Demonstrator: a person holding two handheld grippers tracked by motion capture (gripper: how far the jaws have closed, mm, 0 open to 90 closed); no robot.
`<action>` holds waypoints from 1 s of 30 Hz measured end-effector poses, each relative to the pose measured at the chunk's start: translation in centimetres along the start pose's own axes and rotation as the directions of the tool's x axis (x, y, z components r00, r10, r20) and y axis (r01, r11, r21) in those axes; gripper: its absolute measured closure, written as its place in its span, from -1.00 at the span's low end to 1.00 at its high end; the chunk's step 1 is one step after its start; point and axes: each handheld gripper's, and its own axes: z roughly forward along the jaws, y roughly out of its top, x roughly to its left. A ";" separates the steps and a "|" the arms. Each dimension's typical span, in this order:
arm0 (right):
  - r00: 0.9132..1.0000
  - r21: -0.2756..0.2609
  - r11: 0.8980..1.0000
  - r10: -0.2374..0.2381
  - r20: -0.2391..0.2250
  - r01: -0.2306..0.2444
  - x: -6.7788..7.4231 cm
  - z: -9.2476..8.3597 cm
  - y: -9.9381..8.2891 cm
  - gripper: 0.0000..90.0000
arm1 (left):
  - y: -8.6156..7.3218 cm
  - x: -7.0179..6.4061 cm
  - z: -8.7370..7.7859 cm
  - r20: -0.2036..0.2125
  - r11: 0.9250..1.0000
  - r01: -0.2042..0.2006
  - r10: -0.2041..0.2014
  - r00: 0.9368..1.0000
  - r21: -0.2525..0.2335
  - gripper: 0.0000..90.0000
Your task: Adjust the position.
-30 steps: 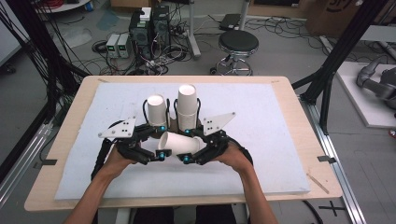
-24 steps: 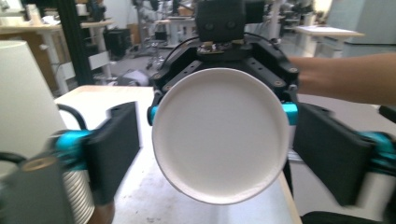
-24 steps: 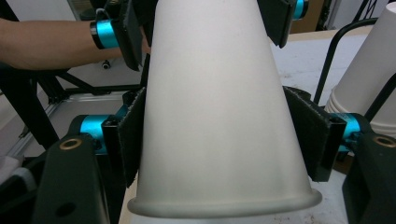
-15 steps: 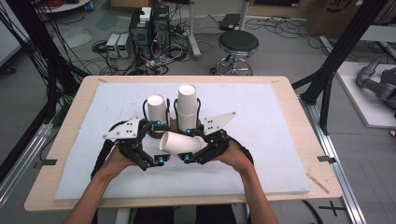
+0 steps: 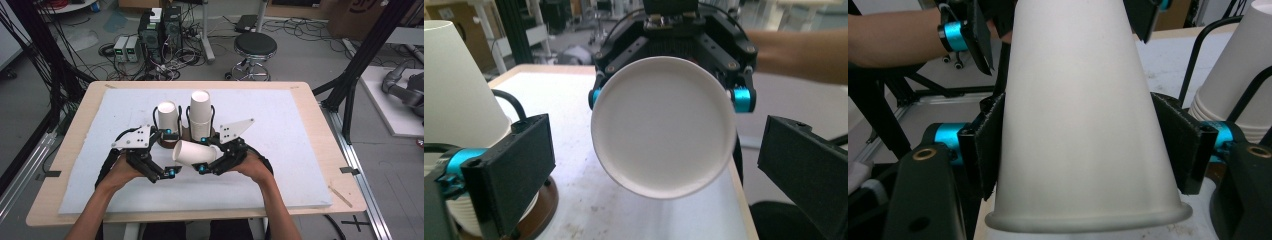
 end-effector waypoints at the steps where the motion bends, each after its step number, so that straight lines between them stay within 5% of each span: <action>1: 1.000 0.012 1.000 -0.002 0.002 0.002 0.0 -0.1 0.1 -0.35 | 0.4 -0.1 -0.2 -0.005 0.999 -0.011 0.011 1.000 0.037 -0.96; 4: 1.000 0.040 0.999 -0.008 0.010 0.007 -0.1 -0.3 0.4 -0.35 | 0.9 -0.3 -0.3 -0.011 0.996 -0.018 0.020 1.000 0.084 -0.96; 5: 1.000 0.056 0.998 -0.011 0.011 0.010 -0.1 -0.4 0.6 -0.35 | 1.4 -0.2 -0.4 -0.019 0.989 -0.021 0.024 1.000 0.149 -0.96; 10: 1.000 0.125 0.992 -0.025 0.016 0.022 0.0 -0.5 1.4 -0.35 | 2.7 0.0 -0.5 -0.009 0.953 -0.010 0.013 1.000 0.302 -0.96; 11: 0.999 0.140 0.990 -0.030 0.017 0.027 0.0 -0.4 1.5 -0.35 | 2.9 0.0 -0.5 -0.002 0.945 -0.008 0.009 1.000 0.328 -0.96; 12: 0.999 0.157 0.987 -0.028 0.018 0.025 0.0 -0.4 1.6 -0.35 | 2.9 0.0 -0.5 -0.002 0.945 -0.008 0.009 1.000 0.328 -0.96; 13: 0.999 0.175 0.984 -0.031 0.021 0.026 0.0 -0.4 1.6 -0.35 | 3.3 0.0 -0.4 0.006 0.929 -0.012 0.010 1.000 0.370 -0.96; 14: 0.999 0.175 0.984 -0.031 0.021 0.026 0.0 -0.4 1.6 -0.35 | 3.3 0.0 -0.4 0.006 0.929 -0.012 0.010 1.000 0.370 -0.96; 16: 0.999 0.199 0.979 -0.037 0.022 0.032 0.1 -0.4 1.8 -0.35 | 3.7 0.0 -0.3 0.011 0.911 -0.016 0.012 1.000 0.413 -0.96; 18: 0.999 0.223 0.974 -0.042 0.023 0.036 0.1 -0.3 2.0 -0.35 | 4.0 0.0 -0.1 0.024 0.887 -0.028 0.019 1.000 0.461 -0.96; 19: 0.999 0.249 0.968 -0.047 0.025 0.039 0.1 -0.2 2.1 -0.35 | 4.2 0.1 0.1 0.033 0.862 -0.027 0.012 0.999 0.506 -0.96; 23: 0.998 0.311 0.949 -0.064 0.022 0.054 0.4 0.0 2.5 -0.35 | 4.7 0.1 0.6 0.050 0.801 -0.043 0.016 0.999 0.597 -0.96; 27: 0.997 0.369 0.928 -0.075 0.026 0.060 0.5 0.2 2.9 -0.35 | 5.0 0.1 1.1 0.062 0.729 -0.062 0.027 0.998 0.681 -0.96; 28: 0.997 0.374 0.925 -0.074 0.027 0.059 0.5 0.2 2.9 -0.35 | 5.1 0.1 1.2 0.066 0.715 -0.070 0.033 0.997 0.696 -0.96; 29: 0.997 0.377 0.924 -0.075 0.024 0.060 0.5 0.2 2.9 -0.35 | 5.1 0.1 1.2 0.066 0.715 -0.070 0.033 0.997 0.696 -0.96; 30: 0.997 0.388 0.919 -0.079 0.022 0.064 0.5 0.3 3.0 -0.35 | 5.2 0.1 1.5 0.073 0.697 -0.075 0.033 0.997 0.713 -0.96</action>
